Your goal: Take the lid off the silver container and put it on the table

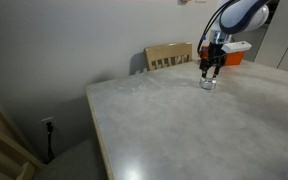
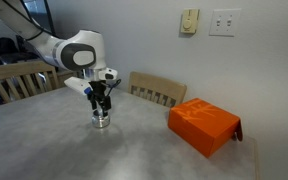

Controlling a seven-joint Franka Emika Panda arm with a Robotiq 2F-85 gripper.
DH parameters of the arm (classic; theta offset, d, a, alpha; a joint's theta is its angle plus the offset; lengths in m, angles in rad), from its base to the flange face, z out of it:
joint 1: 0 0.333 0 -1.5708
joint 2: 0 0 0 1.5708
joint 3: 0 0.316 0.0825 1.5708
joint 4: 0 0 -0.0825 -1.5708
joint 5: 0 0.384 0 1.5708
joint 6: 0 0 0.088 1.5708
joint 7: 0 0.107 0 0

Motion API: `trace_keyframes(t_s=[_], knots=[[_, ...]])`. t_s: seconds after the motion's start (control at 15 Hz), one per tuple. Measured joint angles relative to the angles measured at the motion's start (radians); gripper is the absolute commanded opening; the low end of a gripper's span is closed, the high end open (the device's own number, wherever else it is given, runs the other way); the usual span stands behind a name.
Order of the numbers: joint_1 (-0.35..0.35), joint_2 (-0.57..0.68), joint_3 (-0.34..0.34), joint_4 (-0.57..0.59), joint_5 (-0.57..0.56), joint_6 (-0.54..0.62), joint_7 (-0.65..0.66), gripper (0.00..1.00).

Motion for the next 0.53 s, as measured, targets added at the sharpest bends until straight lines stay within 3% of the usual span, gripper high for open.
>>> trace_keyframes(t_s=[0.07, 0.33, 0.4, 0.53], knots=[[0.0, 0.002, 0.0, 0.001, 0.0, 0.0, 0.0, 0.85], [0.0, 0.002, 0.0, 0.005, 0.0, 0.0, -0.002, 0.49], [0.0, 0.002, 0.0, 0.006, 0.0, 0.0, -0.003, 0.44], [-0.001, 0.002, 0.0, 0.008, 0.0, 0.0, -0.003, 0.44]])
